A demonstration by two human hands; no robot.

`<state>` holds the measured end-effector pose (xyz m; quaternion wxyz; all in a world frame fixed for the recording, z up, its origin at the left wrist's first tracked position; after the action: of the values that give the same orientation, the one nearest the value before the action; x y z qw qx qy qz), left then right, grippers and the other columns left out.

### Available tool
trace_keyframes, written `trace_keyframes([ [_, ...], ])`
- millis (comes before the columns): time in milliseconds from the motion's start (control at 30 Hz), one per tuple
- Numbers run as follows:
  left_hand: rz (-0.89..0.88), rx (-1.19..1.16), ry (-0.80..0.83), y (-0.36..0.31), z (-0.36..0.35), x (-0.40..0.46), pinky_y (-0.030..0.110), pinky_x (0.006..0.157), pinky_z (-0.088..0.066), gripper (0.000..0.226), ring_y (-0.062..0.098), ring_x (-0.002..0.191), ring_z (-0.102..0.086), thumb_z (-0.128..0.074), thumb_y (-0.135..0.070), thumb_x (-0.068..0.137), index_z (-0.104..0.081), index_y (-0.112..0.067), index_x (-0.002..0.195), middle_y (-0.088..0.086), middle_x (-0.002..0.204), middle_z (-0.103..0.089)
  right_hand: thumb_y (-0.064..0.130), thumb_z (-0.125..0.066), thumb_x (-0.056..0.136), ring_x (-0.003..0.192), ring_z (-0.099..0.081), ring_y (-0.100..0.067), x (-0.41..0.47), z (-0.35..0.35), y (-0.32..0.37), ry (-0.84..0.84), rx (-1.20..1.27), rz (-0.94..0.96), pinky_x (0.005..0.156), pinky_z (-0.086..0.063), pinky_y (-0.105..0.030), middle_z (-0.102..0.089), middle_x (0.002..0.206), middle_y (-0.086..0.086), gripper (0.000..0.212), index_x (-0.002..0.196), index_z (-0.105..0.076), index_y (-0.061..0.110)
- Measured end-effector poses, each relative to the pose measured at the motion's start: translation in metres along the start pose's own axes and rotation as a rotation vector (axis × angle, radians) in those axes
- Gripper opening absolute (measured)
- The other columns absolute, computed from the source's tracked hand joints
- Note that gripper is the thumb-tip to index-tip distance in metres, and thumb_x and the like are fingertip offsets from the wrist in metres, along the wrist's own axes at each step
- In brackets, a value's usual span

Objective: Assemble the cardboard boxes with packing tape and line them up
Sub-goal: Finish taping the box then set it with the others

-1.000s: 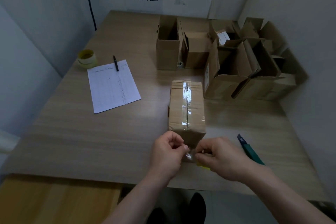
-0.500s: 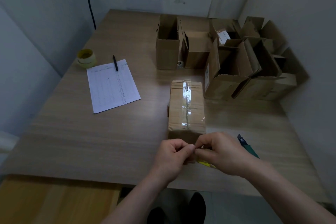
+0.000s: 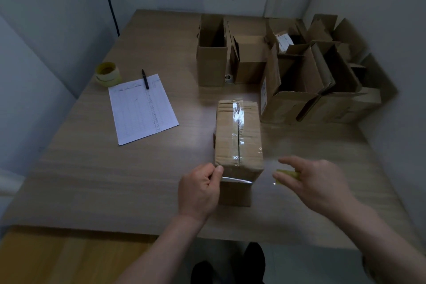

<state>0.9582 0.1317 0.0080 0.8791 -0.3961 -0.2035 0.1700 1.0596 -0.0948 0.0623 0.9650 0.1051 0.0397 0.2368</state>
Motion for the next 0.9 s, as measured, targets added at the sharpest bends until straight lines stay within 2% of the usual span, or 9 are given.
trace_keyframes([
  [167,-0.079,0.194,0.001,0.009,-0.005,0.017,0.026,0.051,-0.021,0.040,0.015,0.052,-0.031,-0.046,-0.038,0.092,-0.027,-0.023,0.060,-0.008,0.057,-0.029,0.070,-0.050,0.084,0.089,-0.069,-0.028,0.019,-0.015,0.006,-0.067,-0.102,0.066,0.066,-0.049,-0.034,-0.075,0.096,-0.003,0.057,0.133,-0.057,0.043],
  [367,-0.075,0.219,0.085,0.027,-0.017,0.023,0.027,0.053,-0.023,0.042,0.017,0.054,-0.034,-0.045,-0.042,0.093,-0.030,-0.022,0.060,-0.009,0.056,-0.029,0.069,-0.049,0.085,0.073,-0.068,-0.024,0.026,-0.032,0.008,-0.082,-0.120,0.168,0.055,-0.034,-0.027,-0.073,0.081,-0.003,0.059,0.138,-0.051,0.044],
  [433,0.045,0.170,0.122,0.039,-0.024,0.025,0.031,0.051,-0.025,0.048,0.020,0.054,-0.040,-0.053,-0.041,0.095,-0.033,-0.019,0.056,-0.007,0.052,-0.034,0.067,-0.052,0.084,0.060,-0.066,-0.022,0.029,-0.037,0.006,-0.132,-0.136,0.214,0.048,-0.029,-0.023,-0.071,0.069,-0.001,0.055,0.133,-0.058,0.042],
  [500,0.261,0.020,0.151,0.052,-0.028,0.025,0.034,0.055,-0.035,0.045,0.023,0.062,-0.051,-0.058,-0.046,0.092,-0.044,-0.018,0.060,-0.005,0.058,-0.049,0.064,-0.052,0.082,0.044,-0.058,-0.014,0.032,-0.037,0.006,-0.183,-0.152,0.268,0.043,-0.015,-0.014,-0.064,0.055,0.003,0.053,0.125,-0.066,0.036],
  [567,0.343,-0.036,0.102,0.053,-0.025,0.025,0.029,0.071,-0.043,0.028,0.023,0.091,-0.059,-0.059,-0.048,0.090,-0.060,-0.020,0.089,0.001,0.093,-0.062,0.061,-0.049,0.084,0.039,-0.051,-0.008,0.033,-0.040,0.005,-0.195,-0.096,0.324,0.041,-0.014,-0.011,-0.060,0.052,0.007,0.052,0.123,-0.067,0.031],
  [633,0.100,0.074,0.082,0.033,-0.024,0.035,0.029,0.101,-0.036,0.053,0.026,0.129,-0.044,-0.051,-0.056,0.089,-0.055,-0.019,0.127,0.009,0.134,-0.049,0.062,-0.044,0.089,0.043,-0.052,-0.008,0.033,-0.046,0.002,-0.177,-0.004,0.373,0.041,-0.032,-0.017,-0.064,0.058,0.006,0.054,0.127,-0.065,0.029],
  [700,-0.295,0.224,0.191,0.009,-0.041,0.044,0.041,0.113,-0.028,0.067,0.033,0.143,-0.025,-0.046,-0.066,0.087,-0.046,-0.025,0.140,0.012,0.153,-0.033,0.063,-0.041,0.094,0.047,-0.052,-0.006,0.032,-0.053,-0.002,-0.170,0.042,0.411,0.044,-0.042,-0.021,-0.067,0.066,0.005,0.055,0.131,-0.061,0.028],
  [800,-0.617,0.323,0.353,0.002,-0.071,0.054,0.062,0.103,-0.040,0.061,0.046,0.143,-0.022,-0.044,-0.067,0.089,-0.044,-0.031,0.137,0.016,0.153,-0.037,0.060,-0.045,0.093,0.056,-0.063,-0.011,0.029,-0.063,-0.007,-0.193,0.098,0.461,0.049,-0.051,-0.025,-0.072,0.078,0.001,0.056,0.134,-0.059,0.023],
  [900,-0.746,0.367,0.321,0.008,-0.081,0.060,0.063,0.096,-0.047,0.056,0.051,0.139,-0.029,-0.043,-0.063,0.093,-0.046,-0.026,0.136,0.020,0.145,-0.047,0.053,-0.059,0.090,0.055,-0.064,-0.014,0.030,-0.067,-0.009,-0.271,0.083,0.506,0.051,-0.049,-0.022,-0.072,0.078,-0.002,0.055,0.130,-0.061,0.016],
])
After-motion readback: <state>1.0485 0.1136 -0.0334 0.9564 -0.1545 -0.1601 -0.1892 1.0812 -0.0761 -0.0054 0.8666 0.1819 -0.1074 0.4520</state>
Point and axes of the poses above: each hand's wrist, its own x-axis towards the middle knuckle, its own z-axis out of the back of the hand, y = z × x, the point moved 6 cm from there along x, towards the middle knuckle
